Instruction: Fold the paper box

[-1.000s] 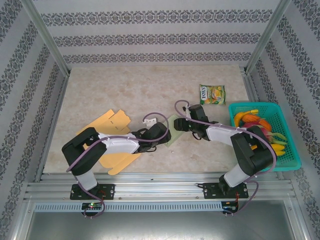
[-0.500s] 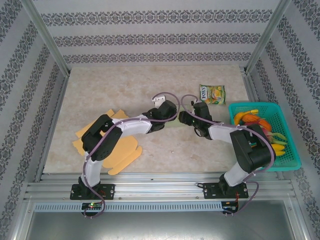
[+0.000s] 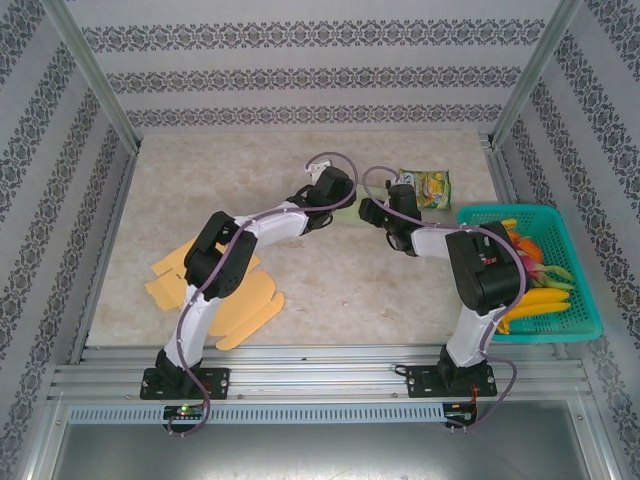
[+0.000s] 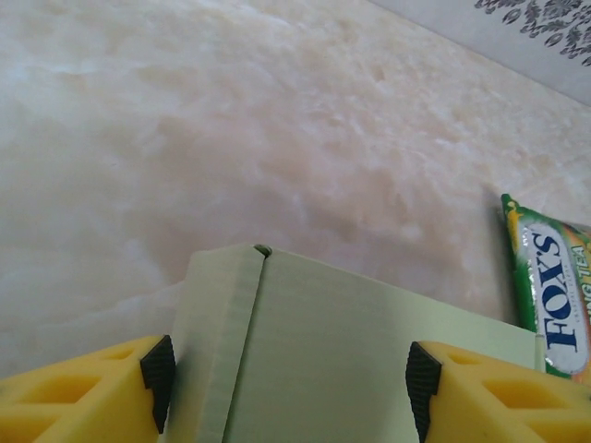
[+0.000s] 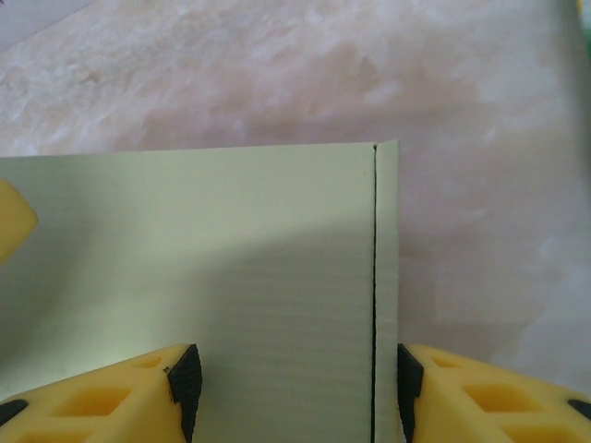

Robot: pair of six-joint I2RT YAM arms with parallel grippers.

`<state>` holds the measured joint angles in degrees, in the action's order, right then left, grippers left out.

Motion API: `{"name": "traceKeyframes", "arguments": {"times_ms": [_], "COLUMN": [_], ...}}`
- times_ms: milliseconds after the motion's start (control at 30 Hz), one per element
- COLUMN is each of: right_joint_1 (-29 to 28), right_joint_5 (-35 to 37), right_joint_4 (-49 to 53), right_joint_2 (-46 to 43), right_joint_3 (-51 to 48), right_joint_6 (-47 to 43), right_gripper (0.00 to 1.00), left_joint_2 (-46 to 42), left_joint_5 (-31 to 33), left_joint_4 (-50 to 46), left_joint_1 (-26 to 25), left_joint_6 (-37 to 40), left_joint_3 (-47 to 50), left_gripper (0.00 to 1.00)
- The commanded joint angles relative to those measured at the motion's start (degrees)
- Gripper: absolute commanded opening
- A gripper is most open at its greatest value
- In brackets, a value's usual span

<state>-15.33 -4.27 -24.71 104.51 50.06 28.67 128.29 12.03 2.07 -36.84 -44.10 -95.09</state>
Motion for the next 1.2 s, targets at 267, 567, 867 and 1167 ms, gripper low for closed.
{"name": "traceKeyframes", "arguments": {"times_ms": [267, 567, 867, 1167], "right_joint_1": [4.5, 5.9, 6.9, 4.1], "right_joint_5": [-8.6, -7.4, -6.6, -3.6], "right_joint_4": [-2.3, -0.8, 2.9, 10.4], "right_joint_2": [4.6, 1.1, -9.6, -28.7], "right_joint_3": [5.0, 2.7, -3.0, -12.5], "right_joint_6": [2.3, 2.1, 2.3, 0.9], "right_gripper": [0.63, 0.7, 0.74, 0.73], "left_joint_2": [4.8, 0.9, -7.9, -25.4], "left_joint_5": [-4.1, -2.0, 0.6, 3.9], "left_joint_4": [0.2, -2.6, -4.7, -5.8], "left_joint_1": [1.7, 2.7, 2.9, 2.9], "left_joint_6": [-1.0, -0.4, 1.2, 2.0], "left_joint_3": [-3.5, -1.9, 5.0, 21.6], "left_gripper": [0.75, 0.86, 0.92, 0.93]}}
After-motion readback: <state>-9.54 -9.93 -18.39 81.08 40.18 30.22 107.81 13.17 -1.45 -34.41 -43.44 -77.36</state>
